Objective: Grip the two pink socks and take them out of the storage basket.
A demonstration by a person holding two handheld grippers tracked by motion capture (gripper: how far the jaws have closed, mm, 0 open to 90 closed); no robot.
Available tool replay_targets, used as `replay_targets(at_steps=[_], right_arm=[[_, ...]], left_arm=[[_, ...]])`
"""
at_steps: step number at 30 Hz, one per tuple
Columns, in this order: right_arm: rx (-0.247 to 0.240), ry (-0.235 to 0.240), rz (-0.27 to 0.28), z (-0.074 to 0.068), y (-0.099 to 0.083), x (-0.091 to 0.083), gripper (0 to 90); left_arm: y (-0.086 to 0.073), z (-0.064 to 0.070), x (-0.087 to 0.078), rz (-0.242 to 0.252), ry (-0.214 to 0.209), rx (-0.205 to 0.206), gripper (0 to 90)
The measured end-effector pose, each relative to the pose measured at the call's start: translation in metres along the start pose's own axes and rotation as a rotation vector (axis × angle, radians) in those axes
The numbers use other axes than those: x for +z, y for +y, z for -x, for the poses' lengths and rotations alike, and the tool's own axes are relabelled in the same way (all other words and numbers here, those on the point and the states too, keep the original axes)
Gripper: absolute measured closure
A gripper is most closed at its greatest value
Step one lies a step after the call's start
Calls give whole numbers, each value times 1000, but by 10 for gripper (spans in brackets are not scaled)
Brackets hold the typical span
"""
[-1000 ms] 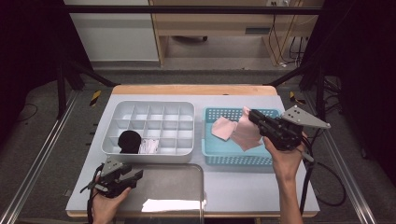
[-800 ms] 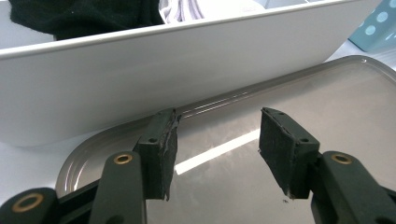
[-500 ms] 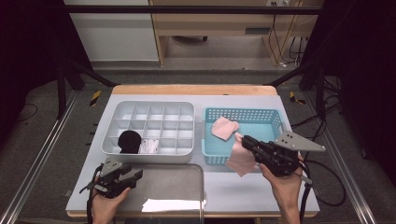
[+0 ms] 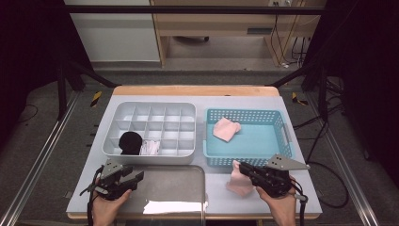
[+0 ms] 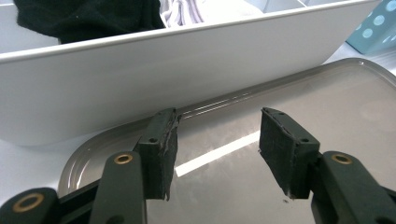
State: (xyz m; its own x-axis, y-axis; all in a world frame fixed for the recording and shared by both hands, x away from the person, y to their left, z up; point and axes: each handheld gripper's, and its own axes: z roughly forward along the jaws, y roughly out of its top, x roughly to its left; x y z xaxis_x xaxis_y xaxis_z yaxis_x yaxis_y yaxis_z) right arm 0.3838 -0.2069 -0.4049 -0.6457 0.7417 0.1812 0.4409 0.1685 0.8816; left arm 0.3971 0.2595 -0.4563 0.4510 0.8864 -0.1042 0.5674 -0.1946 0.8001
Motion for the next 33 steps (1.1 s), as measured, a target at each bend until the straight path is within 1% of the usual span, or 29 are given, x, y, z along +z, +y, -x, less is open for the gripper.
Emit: replay_targets(at_steps=[1,3,7,8,10,13,14,16,17,18,20,23,24,27,30,33], right_arm=[[6,-8,-13,2,-5,2,828],[27,-8,-31,4,-12,6,825],[52,-8,-79,7,-27,17,820],[54,-8,-100,8,-31,21,819],[51,-35,-138,10,-37,28,813],[64,-36,-172,14,-44,36,791],[54,-42,-185,14,-46,38,773],[39,-68,-212,14,-48,42,739],[40,-72,-220,13,-48,43,723],[33,-71,-215,13,-48,44,714],[35,-67,-208,12,-46,42,695],[35,-71,-162,9,-39,35,637],[36,-78,-140,7,-35,33,614],[19,-101,-79,3,-23,24,562],[2,-124,-39,2,-12,20,524],[12,-147,0,5,1,18,470]], left_arm=[[0,0,0,-1,0,2,459],[0,0,0,-3,-1,3,459],[0,0,-1,-1,-4,8,458],[0,0,-1,-1,-2,6,458],[0,0,-1,-2,-1,7,458],[0,0,0,-3,-1,7,456],[0,0,0,-3,0,5,456],[-1,0,1,-7,0,6,455],[-1,0,1,-8,0,6,454],[-1,0,1,-7,0,6,454],[-1,0,0,-4,0,7,454],[0,0,1,-5,1,3,452],[0,0,1,-6,0,3,452],[0,1,1,-10,-1,11,451],[0,0,2,-11,0,8,450],[0,0,2,-10,0,5,449]])
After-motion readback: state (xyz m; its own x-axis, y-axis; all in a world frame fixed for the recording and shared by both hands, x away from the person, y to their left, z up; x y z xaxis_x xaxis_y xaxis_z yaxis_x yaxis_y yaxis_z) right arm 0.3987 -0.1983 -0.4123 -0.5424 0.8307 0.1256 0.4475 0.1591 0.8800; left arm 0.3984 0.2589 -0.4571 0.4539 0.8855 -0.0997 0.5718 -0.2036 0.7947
